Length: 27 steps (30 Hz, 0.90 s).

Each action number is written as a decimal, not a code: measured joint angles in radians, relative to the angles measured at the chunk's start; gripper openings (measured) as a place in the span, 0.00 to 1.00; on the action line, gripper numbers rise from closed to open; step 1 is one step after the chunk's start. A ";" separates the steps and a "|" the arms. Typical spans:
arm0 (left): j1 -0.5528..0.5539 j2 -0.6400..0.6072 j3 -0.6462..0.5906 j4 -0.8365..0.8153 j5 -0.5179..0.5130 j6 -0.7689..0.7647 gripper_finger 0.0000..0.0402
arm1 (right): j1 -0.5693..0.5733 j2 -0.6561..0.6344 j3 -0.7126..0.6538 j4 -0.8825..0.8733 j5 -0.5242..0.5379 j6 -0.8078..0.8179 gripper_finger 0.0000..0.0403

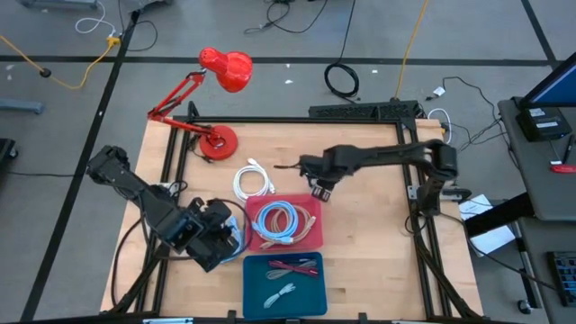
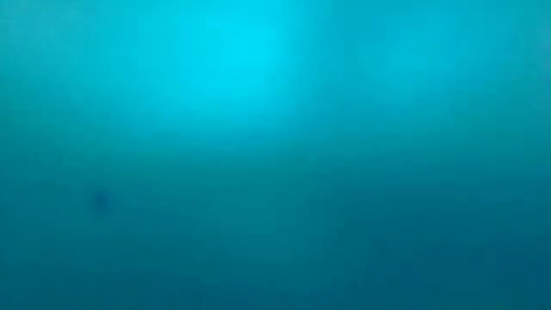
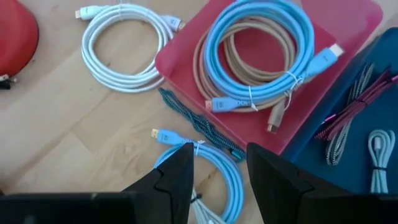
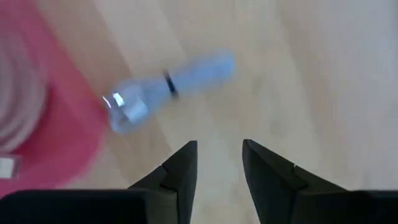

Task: Pick & Place USB Port
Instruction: Put the purple charger cable into the blue bin

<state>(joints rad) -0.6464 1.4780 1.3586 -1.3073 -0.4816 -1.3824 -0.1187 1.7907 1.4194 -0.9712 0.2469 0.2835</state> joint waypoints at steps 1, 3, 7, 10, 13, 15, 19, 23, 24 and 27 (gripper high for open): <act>-0.006 0.000 0.000 0.001 -0.012 -0.003 0.38 | -0.015 0.022 0.022 -0.044 -0.045 0.063 0.32; -0.014 0.000 0.000 0.001 -0.041 -0.009 0.38 | -0.039 0.043 0.053 -0.082 -0.116 0.141 0.33; -0.019 0.000 0.000 0.002 -0.104 -0.023 0.38 | -0.068 0.062 0.075 -0.089 -0.121 0.309 0.38; -0.019 0.000 0.000 0.006 -0.132 -0.039 0.38 | -0.095 0.067 0.073 -0.088 -0.119 0.429 0.41; -0.018 0.001 0.000 0.031 -0.144 -0.033 0.38 | -0.111 0.070 0.075 -0.068 -0.121 0.521 0.44; -0.018 0.003 0.000 0.035 -0.149 -0.027 0.38 | -0.116 0.075 0.073 -0.030 -0.148 0.576 0.45; -0.018 0.003 0.000 0.035 -0.149 -0.012 0.38 | -0.112 0.076 0.074 0.112 -0.231 0.673 0.47; -0.029 0.003 0.000 0.035 -0.149 -0.013 0.38 | -0.089 0.121 0.073 0.205 -0.316 0.744 0.48; -0.034 0.003 0.000 0.035 -0.149 -0.014 0.38 | -0.083 0.127 0.073 0.207 -0.327 0.750 0.48; -0.056 0.003 0.000 0.035 -0.149 -0.026 0.38 | -0.064 0.153 0.074 0.202 -0.329 0.755 0.48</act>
<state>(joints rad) -0.7023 1.4811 1.3586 -1.2720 -0.6304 -1.4086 -0.1823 1.9441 1.4933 -0.7691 -0.0818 1.0388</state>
